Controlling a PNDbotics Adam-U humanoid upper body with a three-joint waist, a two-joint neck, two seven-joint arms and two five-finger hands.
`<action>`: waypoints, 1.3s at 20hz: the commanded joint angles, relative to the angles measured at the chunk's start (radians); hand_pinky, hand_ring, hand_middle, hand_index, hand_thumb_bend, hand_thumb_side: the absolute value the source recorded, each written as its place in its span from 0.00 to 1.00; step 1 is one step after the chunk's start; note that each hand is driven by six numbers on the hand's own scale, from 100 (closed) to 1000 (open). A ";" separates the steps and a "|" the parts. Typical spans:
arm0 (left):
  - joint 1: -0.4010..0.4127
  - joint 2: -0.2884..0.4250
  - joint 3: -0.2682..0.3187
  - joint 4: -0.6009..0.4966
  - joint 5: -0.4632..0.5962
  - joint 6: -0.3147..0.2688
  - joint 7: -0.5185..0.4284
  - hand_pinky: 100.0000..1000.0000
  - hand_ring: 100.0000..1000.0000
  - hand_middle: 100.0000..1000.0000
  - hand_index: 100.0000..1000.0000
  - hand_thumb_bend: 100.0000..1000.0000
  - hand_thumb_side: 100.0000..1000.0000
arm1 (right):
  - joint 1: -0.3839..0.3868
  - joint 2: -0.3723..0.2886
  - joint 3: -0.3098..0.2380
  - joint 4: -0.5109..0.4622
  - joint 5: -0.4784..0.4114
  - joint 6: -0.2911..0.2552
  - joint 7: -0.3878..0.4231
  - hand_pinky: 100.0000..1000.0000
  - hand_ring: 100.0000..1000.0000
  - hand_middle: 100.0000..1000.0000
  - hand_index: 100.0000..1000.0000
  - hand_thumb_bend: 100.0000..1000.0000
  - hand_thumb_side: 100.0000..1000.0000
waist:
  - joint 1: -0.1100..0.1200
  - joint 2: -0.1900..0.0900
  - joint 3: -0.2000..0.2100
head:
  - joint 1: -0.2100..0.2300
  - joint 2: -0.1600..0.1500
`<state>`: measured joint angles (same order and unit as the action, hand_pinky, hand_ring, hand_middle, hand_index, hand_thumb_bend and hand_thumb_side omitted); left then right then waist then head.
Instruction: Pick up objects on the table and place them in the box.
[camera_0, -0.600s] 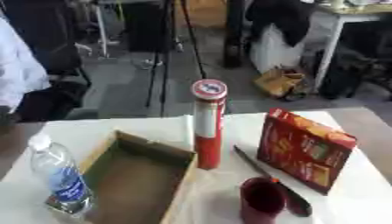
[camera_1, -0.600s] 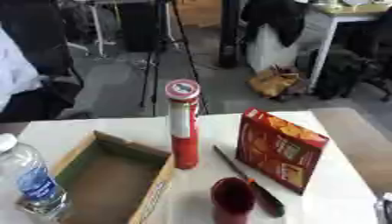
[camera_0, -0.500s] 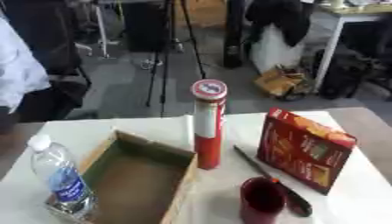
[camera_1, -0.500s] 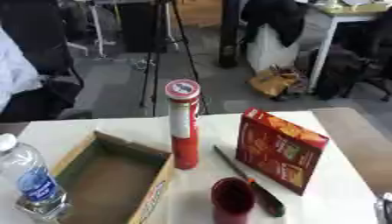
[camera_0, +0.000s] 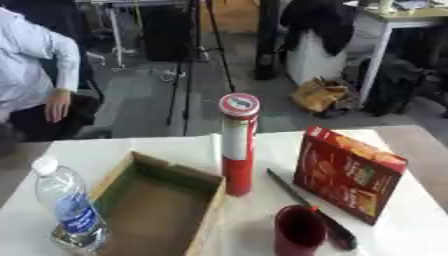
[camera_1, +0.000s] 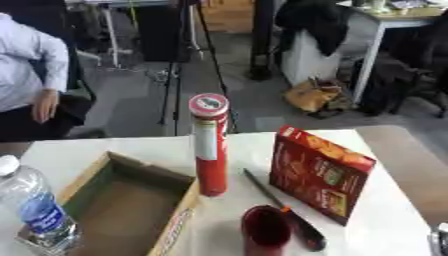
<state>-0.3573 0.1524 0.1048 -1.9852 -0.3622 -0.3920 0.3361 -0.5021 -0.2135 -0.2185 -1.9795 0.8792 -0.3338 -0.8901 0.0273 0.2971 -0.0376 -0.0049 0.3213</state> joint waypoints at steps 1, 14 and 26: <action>-0.010 0.005 0.002 -0.015 0.004 0.001 -0.002 0.76 0.69 0.69 0.67 0.00 0.99 | -0.015 -0.007 -0.001 -0.021 -0.006 -0.019 -0.017 0.74 0.76 0.71 0.81 0.00 1.00 | -0.003 -0.014 0.001 | -0.001 -0.010; -0.001 0.008 -0.003 -0.015 0.006 0.006 -0.011 0.76 0.70 0.69 0.67 0.00 0.99 | -0.219 -0.174 0.120 -0.020 -0.030 0.278 0.467 0.82 0.86 0.85 0.91 0.00 1.00 | -0.021 -0.032 0.016 | 0.011 0.015; 0.007 0.006 -0.014 -0.015 0.013 0.013 -0.029 0.76 0.70 0.69 0.67 0.00 0.99 | -0.553 -0.191 0.260 0.153 0.149 0.311 0.992 0.87 0.89 0.88 0.93 0.04 1.00 | -0.024 -0.053 0.038 | -0.012 0.036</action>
<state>-0.3472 0.1524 0.0920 -1.9852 -0.3534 -0.3786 0.3120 -1.0325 -0.3971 0.0343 -1.8473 1.0109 -0.0149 0.0698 0.0035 0.2653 0.0013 -0.0129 0.3501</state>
